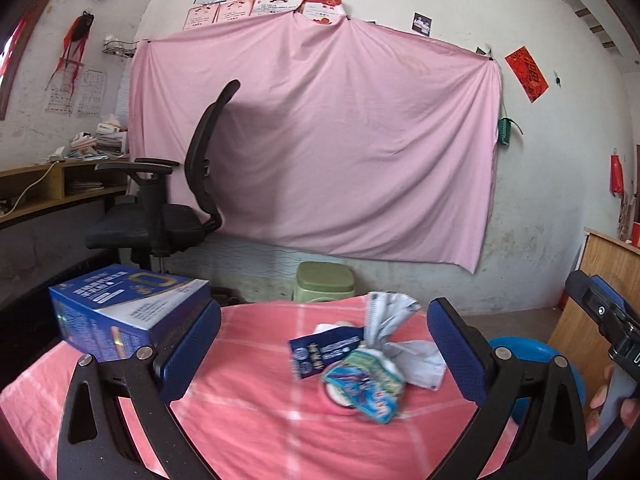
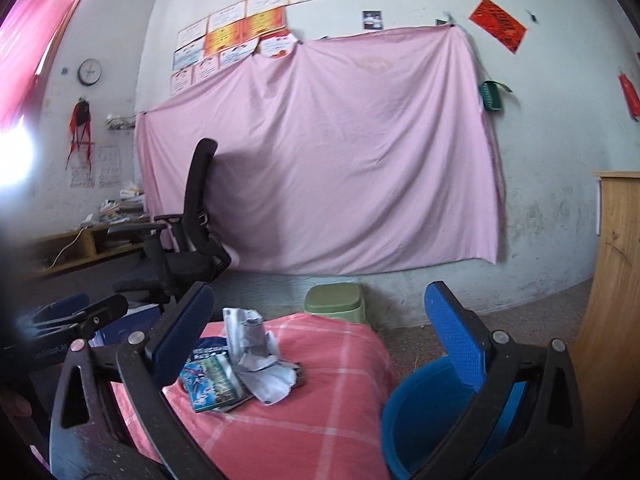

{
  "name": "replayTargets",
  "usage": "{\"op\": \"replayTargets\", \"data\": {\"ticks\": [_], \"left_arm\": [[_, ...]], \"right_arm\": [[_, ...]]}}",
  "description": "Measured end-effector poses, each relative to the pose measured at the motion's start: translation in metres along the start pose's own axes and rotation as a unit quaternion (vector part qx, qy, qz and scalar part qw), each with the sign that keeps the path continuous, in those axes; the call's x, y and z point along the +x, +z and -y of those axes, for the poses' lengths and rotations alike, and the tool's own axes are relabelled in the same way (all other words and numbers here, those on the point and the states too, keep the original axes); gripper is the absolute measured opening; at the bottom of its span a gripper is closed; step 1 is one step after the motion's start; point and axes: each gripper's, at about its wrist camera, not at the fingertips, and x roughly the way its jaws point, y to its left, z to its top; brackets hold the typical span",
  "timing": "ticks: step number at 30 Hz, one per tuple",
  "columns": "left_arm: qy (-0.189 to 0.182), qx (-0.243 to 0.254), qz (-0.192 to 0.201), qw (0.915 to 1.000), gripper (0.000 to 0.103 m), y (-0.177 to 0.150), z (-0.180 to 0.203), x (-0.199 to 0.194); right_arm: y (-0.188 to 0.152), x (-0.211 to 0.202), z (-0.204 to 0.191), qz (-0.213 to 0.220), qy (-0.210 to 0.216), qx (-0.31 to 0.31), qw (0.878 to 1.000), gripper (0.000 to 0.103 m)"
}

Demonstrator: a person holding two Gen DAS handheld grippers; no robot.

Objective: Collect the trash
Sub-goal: 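Return both grippers to the table and reach toward the grey face mask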

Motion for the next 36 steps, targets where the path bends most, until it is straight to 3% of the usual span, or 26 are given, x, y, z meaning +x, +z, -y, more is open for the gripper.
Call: {"op": "replayTargets", "data": {"ticks": [7,19,22,24,26,32,36], "left_arm": [[0.003,-0.003,-0.039,0.9992,0.101,-0.02,-0.029,0.011],[-0.063,-0.021,-0.126,0.9899,0.099,-0.034,-0.038,0.052],[-0.087,-0.031,-0.155,0.9836,0.086,-0.038,-0.036,0.066],[-0.103,-0.041,-0.182,0.977,0.069,-0.042,-0.036,0.078],[-0.116,-0.054,-0.198,0.9717,0.062,-0.044,-0.036,0.085],[-0.144,-0.074,-0.229,0.9598,0.051,-0.048,-0.034,0.099],[-0.141,-0.075,-0.245,0.9563,0.044,-0.049,-0.032,0.104]], "right_arm": [[-0.017,0.035,-0.029,-0.059,0.012,-0.036,0.998,0.103],[-0.041,0.093,-0.027,-0.189,0.01,-0.036,0.981,0.103],[-0.047,0.107,-0.028,-0.22,0.024,-0.041,0.974,0.103],[-0.049,0.117,-0.03,-0.236,0.033,-0.042,0.97,0.101],[-0.053,0.127,-0.029,-0.251,0.043,-0.036,0.966,0.097],[-0.06,0.142,-0.028,-0.287,0.057,-0.027,0.956,0.085],[-0.062,0.145,-0.026,-0.298,0.063,-0.017,0.952,0.064]]}}
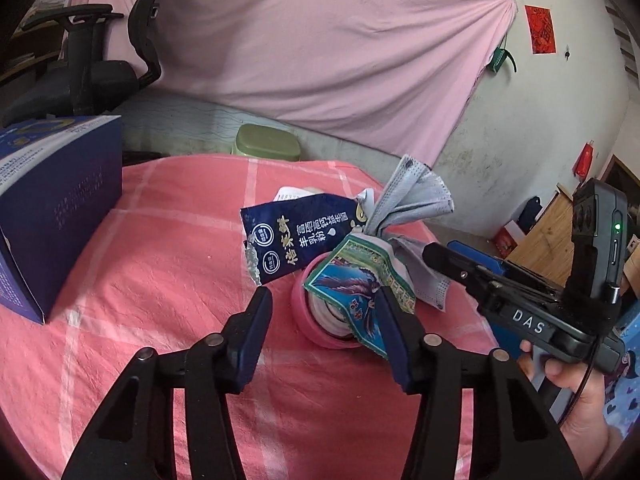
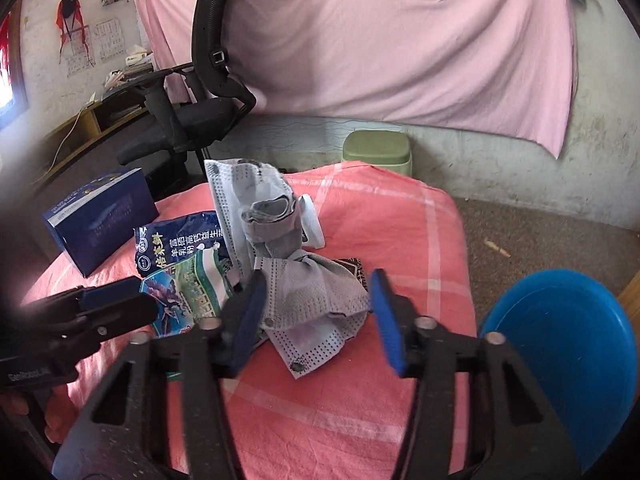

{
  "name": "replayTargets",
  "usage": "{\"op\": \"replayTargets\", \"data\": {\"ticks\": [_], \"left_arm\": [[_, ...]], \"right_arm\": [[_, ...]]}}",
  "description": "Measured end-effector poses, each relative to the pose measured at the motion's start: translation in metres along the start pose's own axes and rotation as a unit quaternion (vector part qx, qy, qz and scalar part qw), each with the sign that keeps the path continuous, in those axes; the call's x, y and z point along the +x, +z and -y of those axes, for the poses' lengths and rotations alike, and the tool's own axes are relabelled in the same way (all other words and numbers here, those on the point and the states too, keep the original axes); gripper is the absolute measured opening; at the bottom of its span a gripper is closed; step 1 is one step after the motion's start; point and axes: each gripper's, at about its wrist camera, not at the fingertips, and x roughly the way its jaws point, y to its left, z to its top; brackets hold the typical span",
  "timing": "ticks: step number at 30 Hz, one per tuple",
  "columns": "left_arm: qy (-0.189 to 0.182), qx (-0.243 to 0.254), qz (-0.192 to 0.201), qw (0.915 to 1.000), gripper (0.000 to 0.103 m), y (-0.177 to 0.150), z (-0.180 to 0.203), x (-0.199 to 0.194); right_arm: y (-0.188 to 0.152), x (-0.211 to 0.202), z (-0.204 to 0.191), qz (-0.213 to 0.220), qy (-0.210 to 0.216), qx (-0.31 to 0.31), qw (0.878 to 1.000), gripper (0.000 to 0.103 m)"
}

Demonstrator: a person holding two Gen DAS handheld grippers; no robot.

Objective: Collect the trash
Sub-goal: 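Return both grippers to the table and reach toward the grey face mask, then grasp the grey face mask with the right gripper while the left gripper grasps a green toothbrush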

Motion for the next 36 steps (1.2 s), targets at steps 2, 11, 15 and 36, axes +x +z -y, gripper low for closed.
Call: {"op": "replayTargets", "data": {"ticks": [2,11,15,36], "left_arm": [[-0.001,-0.003,-0.004,1.0,0.042,0.001,-0.001,0.001],[0.007,0.016,0.014,0.9997,0.041,0.003,0.008,-0.006],[0.018,0.027,0.01,0.9994,0.038,0.001,0.018,-0.001],[0.022,0.012,-0.008,0.9997,0.031,-0.027,0.038,-0.002]], "right_arm": [[-0.002,-0.002,0.004,0.0,0.005,0.006,1.0,0.057],[-0.003,-0.005,0.001,-0.007,0.007,0.002,1.0,0.023],[-0.005,-0.009,0.002,-0.005,-0.001,0.001,1.0,0.021],[-0.026,-0.037,0.036,-0.003,-0.034,0.015,0.999,0.02]]}}
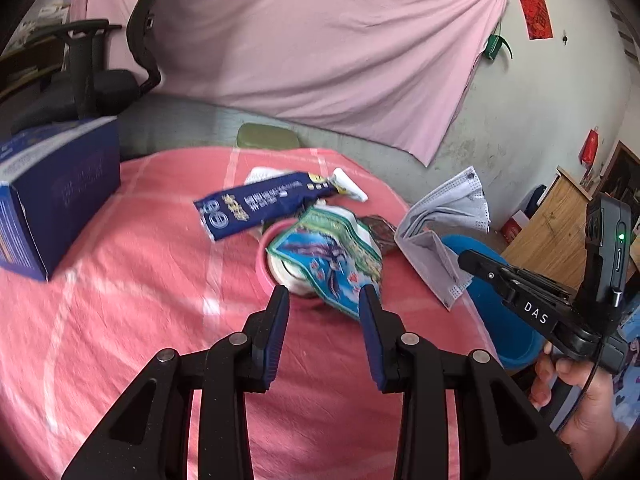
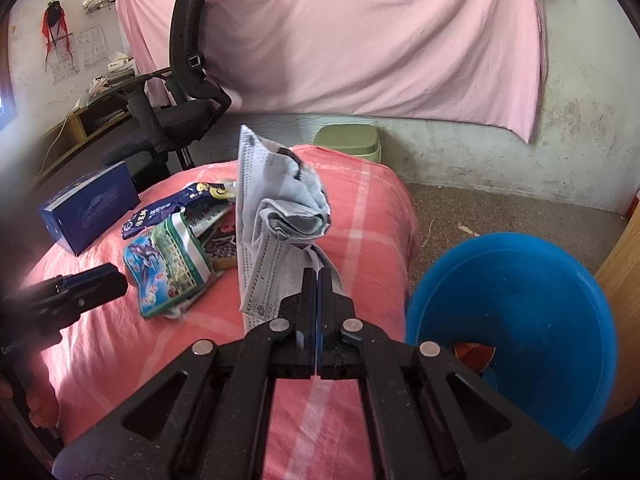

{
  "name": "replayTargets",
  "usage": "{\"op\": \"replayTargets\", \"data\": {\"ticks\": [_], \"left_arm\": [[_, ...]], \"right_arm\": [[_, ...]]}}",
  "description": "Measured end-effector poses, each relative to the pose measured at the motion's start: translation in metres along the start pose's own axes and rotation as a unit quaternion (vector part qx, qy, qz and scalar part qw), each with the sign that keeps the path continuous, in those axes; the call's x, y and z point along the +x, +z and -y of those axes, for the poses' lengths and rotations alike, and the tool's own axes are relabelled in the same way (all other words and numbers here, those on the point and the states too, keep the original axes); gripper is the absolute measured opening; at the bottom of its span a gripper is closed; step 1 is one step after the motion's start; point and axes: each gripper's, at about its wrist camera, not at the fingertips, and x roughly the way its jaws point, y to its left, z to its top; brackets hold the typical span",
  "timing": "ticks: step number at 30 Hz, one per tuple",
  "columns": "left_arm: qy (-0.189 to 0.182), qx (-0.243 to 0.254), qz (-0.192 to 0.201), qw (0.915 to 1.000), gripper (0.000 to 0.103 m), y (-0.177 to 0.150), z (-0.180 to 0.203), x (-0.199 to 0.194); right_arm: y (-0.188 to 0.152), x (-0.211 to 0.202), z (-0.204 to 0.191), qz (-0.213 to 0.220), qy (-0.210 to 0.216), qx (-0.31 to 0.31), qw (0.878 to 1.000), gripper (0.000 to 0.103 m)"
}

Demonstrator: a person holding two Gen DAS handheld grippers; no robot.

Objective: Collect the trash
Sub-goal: 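Grasp the grey face mask with the right gripper while the left gripper grasps a green toothbrush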

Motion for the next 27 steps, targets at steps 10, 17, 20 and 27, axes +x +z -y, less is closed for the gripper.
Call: {"op": "replayTargets", "data": {"ticks": [10,17,20,27], "left_arm": [[-0.022,-0.051,-0.034,0.9979,0.031,0.001,0.013,0.016],[-0.017,-0.108,-0.024,0.9937,0.007,0.006,0.004,0.017],[-0.018,-0.106,-0.019,0.994,0.004,0.006,0.002,0.013],[-0.019,-0.063,0.019,0.9976,0.0,0.007,0.014,-0.008]], "right_arm": [[-0.01,-0.006,-0.001,-0.002,0.001,-0.011,1.0,0.02],[-0.014,-0.005,-0.001,-0.004,0.008,-0.006,1.0,0.02],[-0.016,-0.006,-0.004,-0.002,0.017,-0.005,1.0,0.02],[-0.023,-0.022,0.001,0.03,0.029,0.01,0.999,0.02]]}}
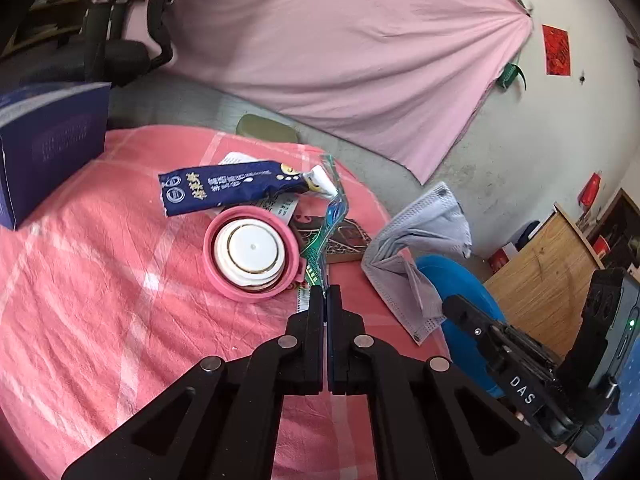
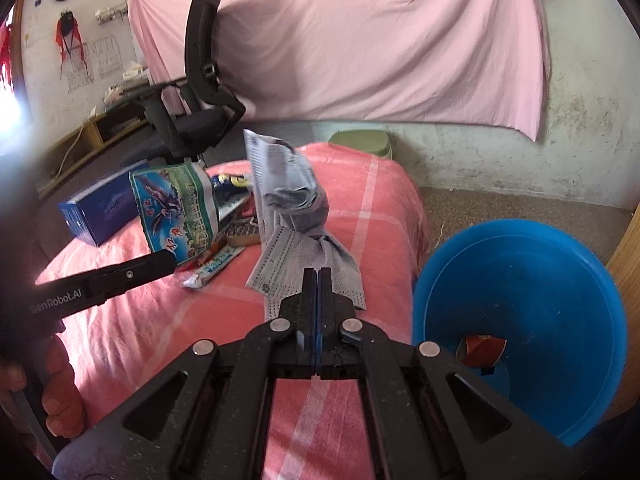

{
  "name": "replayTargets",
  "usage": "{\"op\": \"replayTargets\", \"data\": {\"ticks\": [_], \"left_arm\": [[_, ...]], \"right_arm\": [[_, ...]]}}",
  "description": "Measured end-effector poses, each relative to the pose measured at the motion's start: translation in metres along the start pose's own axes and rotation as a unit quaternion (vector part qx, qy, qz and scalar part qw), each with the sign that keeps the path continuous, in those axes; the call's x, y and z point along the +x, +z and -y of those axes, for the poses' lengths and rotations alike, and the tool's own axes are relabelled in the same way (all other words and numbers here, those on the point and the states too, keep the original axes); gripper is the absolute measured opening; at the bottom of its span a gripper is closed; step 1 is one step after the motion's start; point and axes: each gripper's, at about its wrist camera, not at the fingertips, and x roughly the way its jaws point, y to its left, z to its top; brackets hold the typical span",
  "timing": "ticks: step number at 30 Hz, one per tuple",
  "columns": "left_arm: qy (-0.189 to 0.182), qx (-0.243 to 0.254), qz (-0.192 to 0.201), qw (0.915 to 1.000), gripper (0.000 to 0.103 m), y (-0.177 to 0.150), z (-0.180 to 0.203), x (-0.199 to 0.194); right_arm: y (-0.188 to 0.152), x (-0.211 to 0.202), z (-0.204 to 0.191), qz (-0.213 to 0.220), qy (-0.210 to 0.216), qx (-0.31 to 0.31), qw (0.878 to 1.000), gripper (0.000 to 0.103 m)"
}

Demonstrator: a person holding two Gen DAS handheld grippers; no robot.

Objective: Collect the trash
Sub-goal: 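Grasp the grey face mask with the right gripper while the left gripper grasps a green toothbrush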

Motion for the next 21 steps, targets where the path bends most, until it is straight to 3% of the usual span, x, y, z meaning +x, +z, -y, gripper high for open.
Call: {"op": "replayTargets", "data": {"ticks": [9,11,13,14,21], "left_arm": [[0.009,0.01,-0.008,0.9999,0.0,-0.008,0.002,0.003],[0.008,0.004,-0.012,0.9999,0.0,-0.01,0.003,0.006],[0.007,0.0,-0.016,0.9999,0.0,-0.011,0.001,0.009],[0.007,-0.003,-0.018,0.9998,0.0,-0.012,-0.001,0.009],[-0.002,-0.015,-0.026,0.9995,0.0,-0.01,-0.012,0.009]], "right_arm": [[-0.001,-0.005,0.006,0.014,0.005,0.011,1.0,0.023],[0.003,-0.005,0.007,0.018,0.01,0.013,1.0,0.03],[0.006,0.0,0.009,0.016,0.012,0.016,1.0,0.06],[0.007,0.002,0.01,0.014,0.013,0.019,1.0,0.066],[0.014,0.03,0.015,-0.034,0.029,0.031,0.999,0.067]]}}
